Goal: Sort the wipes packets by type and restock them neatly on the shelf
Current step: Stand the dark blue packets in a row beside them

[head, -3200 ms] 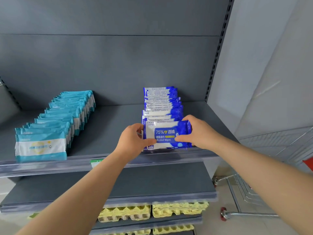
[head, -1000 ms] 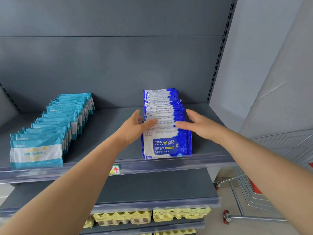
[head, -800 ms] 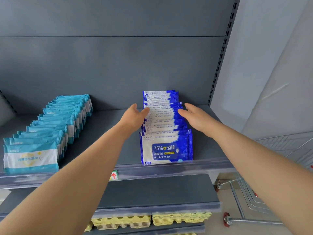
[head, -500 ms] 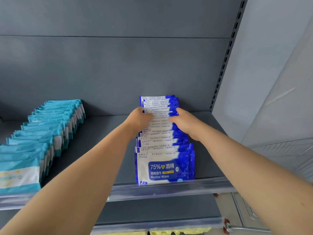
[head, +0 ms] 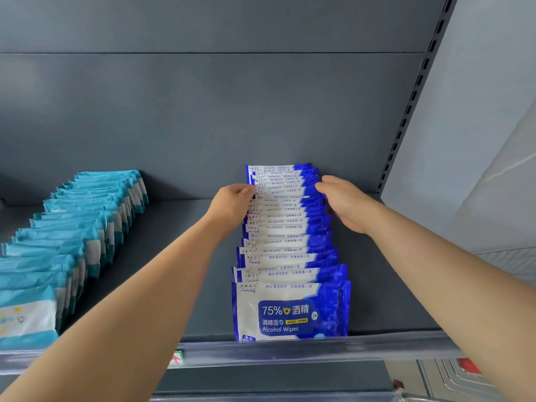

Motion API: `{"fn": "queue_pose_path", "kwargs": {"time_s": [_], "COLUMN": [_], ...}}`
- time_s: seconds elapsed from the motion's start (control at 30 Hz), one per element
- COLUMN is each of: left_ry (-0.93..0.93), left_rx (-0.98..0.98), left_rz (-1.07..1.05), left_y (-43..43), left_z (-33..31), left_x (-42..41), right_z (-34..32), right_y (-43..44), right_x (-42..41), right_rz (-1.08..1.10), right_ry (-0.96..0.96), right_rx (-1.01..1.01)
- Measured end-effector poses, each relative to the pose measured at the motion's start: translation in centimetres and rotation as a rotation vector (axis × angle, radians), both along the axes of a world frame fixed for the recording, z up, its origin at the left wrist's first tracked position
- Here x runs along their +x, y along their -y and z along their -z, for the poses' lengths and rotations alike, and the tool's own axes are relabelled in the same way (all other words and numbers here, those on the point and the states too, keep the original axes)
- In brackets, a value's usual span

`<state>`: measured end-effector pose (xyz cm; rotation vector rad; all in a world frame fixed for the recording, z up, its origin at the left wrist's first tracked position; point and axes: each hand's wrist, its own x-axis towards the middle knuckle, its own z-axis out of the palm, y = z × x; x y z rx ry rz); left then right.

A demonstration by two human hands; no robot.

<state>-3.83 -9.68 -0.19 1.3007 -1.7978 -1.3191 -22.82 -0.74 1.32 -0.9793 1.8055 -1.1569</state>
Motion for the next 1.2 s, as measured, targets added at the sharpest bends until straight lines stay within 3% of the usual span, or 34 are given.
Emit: {"fn": "queue_pose_path", "kwargs": {"time_s": [0.13, 0.4, 0.6, 0.83, 0.97, 1.03, 1.13, 1.2], "left_ry": [0.088, -0.019, -0.1, -0.002, -0.112, -0.119, 0.004, 0.123], "left_rx": [-0.002, 0.14, 0.164, 0.124, 0.078, 0.086, 0.04, -0.063], "left_rz": [-0.004, 0.074, 0.062, 0.161, 0.431, 0.56, 0.487, 0.394], "left_y": [1.4, 3.0, 2.9, -1.5, -7.9, -10.1, -11.3, -11.6], "left_z": [-1.1, -0.6, -0.2, -1.0, -2.5, -2.7, -0.9, 0.1], "left_x": [-1.2, -2.9, -2.5, 2.7, 6.5, 7.9, 8.8, 8.8], "right_z": [-0.4, 0.2, -0.1, -2.9, -3.5, -3.2, -2.1, -1.3], "right_y": [1.0, 3.0, 1.9, -5.0, -8.8, -10.3, -12.0, -12.5], "right_x": [-0.4, 0.4, 0.6, 2.4, 3.4, 3.8, 4.4, 5.0], "right_rz": [0.019, -0.083, -0.059, -0.173, -0.413, -0.473, -0.535, -0.505], "right_ry": [-0.04, 0.127, 0.118, -0.116, -0.268, -0.444, -0.653, -0.663], "right_rx": [0.022, 0.018, 0.007, 0.029, 0.14, 0.246, 0.33, 0.279]}}
